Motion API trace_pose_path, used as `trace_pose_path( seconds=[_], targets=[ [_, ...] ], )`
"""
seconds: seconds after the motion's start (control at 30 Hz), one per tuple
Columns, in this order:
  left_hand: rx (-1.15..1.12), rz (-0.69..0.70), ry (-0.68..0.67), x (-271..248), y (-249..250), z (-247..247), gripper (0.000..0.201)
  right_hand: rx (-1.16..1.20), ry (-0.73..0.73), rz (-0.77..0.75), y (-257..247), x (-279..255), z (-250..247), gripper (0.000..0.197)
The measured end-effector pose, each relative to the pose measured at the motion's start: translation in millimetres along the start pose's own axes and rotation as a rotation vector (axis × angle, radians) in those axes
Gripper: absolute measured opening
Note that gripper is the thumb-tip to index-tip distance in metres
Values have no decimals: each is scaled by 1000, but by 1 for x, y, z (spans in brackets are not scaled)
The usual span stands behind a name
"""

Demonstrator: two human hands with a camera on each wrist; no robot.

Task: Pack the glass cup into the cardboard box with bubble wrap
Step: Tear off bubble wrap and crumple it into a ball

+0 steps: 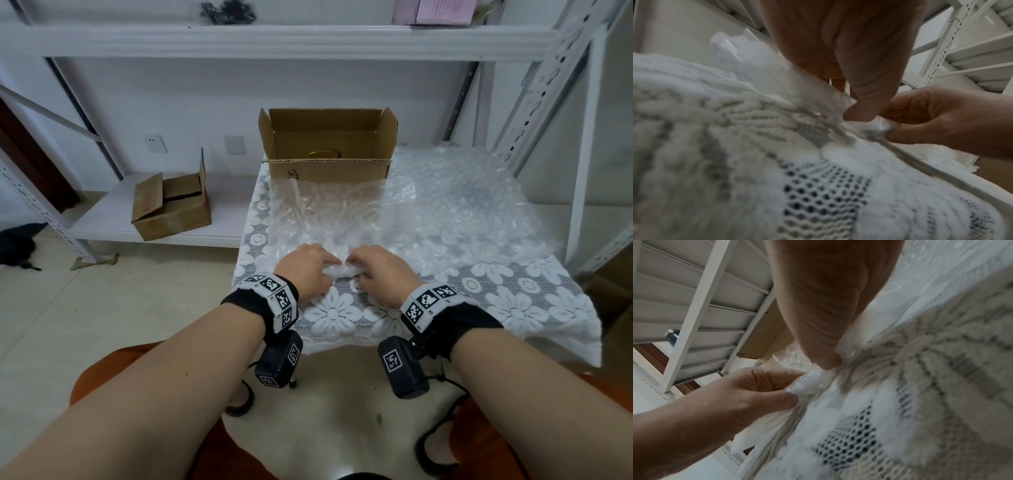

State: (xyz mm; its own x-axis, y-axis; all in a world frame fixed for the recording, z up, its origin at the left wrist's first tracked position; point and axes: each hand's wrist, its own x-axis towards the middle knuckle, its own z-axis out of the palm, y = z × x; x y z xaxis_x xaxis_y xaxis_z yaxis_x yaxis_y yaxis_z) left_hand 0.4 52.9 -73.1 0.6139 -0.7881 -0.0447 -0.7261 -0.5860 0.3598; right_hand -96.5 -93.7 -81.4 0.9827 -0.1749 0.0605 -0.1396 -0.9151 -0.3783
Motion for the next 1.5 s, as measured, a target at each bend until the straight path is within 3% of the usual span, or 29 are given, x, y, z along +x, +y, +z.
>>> trace_pose_path(
  seconds=[0.2, 0.6, 1.03, 1.17, 1.5],
  targets=[
    [106, -27, 55, 1, 10, -11, 32, 10, 42, 23, 0, -2, -4, 17],
    [218, -173, -12, 4, 15, -18, 34, -36, 44, 88, 0, -4, -16, 27],
    [356, -168, -18, 5, 3, -10, 41, -116, 19, 130, 2, 1, -10, 26],
    [406, -158, 26, 6, 4, -8, 30, -123, 11, 140, 3, 2, -8, 26],
    [304, -177, 98, -2, -4, -7, 40, -112, 26, 167, 6, 2, -6, 23]
  ],
)
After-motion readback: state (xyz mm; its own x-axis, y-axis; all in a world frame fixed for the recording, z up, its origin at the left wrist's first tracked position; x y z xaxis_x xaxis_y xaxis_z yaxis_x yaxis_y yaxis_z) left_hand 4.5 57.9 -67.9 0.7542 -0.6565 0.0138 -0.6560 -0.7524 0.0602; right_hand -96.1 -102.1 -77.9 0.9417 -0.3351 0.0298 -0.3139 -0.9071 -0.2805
